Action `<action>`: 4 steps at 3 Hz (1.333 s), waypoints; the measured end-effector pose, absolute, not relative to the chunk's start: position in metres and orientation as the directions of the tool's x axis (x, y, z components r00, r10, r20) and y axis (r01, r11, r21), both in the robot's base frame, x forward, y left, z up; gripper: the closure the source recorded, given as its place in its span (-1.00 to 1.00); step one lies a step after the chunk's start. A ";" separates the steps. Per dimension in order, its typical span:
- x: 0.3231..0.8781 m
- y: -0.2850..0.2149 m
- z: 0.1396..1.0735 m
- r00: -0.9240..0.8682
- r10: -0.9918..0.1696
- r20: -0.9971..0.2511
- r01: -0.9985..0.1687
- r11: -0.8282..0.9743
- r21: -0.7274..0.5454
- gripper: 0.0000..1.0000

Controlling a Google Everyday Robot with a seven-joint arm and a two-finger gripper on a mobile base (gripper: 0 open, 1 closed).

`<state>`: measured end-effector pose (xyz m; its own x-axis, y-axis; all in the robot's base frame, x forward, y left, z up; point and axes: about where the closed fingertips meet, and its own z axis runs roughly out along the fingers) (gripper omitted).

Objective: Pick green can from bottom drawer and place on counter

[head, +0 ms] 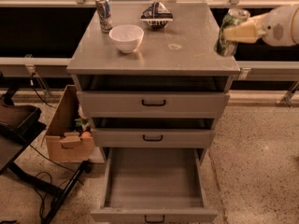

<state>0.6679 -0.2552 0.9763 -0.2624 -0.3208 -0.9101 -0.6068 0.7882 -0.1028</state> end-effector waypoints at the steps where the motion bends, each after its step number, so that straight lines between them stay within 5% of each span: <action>1: 0.723 -0.245 0.989 -0.251 -0.273 -0.929 -0.596 0.799 -0.074 1.00; 4: 0.844 -0.194 0.888 -0.412 -0.279 -0.867 -0.603 0.797 0.031 1.00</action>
Offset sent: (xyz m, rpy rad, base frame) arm 0.1860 0.0362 -0.0233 0.1723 0.0699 0.0058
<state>0.8443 -0.1938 0.8884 -0.4124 -0.2790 -0.8672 -0.6035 0.7968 0.0306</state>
